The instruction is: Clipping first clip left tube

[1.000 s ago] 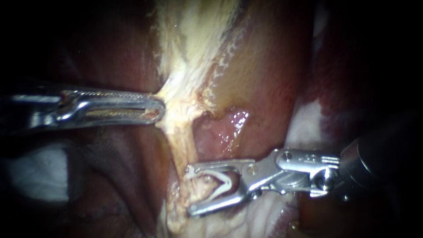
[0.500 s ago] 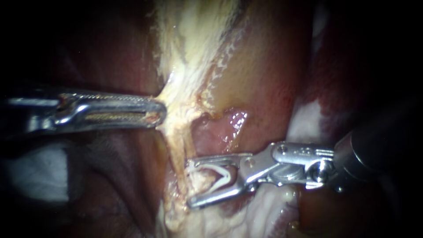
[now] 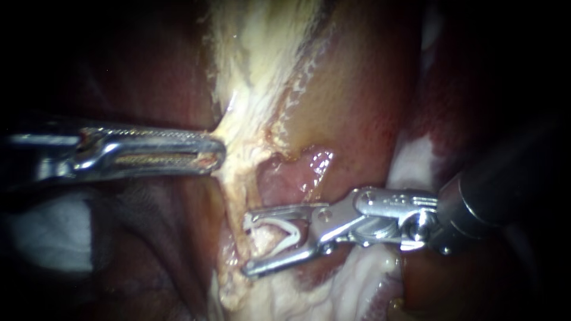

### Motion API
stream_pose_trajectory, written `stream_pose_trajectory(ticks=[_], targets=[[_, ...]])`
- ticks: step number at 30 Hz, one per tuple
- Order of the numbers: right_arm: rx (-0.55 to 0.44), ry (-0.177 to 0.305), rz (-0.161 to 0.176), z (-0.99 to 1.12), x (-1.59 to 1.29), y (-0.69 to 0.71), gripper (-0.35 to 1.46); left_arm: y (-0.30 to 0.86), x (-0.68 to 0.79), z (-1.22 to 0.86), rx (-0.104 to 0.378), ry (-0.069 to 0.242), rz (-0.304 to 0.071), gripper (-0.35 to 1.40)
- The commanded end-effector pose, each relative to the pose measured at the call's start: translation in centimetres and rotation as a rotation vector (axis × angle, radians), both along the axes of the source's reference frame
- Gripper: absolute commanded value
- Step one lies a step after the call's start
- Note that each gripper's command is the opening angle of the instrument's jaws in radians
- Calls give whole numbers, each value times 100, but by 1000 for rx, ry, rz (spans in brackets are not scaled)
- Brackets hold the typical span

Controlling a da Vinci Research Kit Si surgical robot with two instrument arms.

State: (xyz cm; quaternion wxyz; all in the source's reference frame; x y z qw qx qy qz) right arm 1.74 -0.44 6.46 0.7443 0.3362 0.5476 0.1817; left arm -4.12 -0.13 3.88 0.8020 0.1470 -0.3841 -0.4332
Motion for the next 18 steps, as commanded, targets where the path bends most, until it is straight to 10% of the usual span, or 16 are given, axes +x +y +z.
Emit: stream_pose_trajectory(ticks=[1,18], targets=[[1,1,-2,-2,0,-1,60,0,0,1,0,0,0,-35],[12,95,-48,-20,14,-7,60,2,0,3,0,-1,1,-35]])
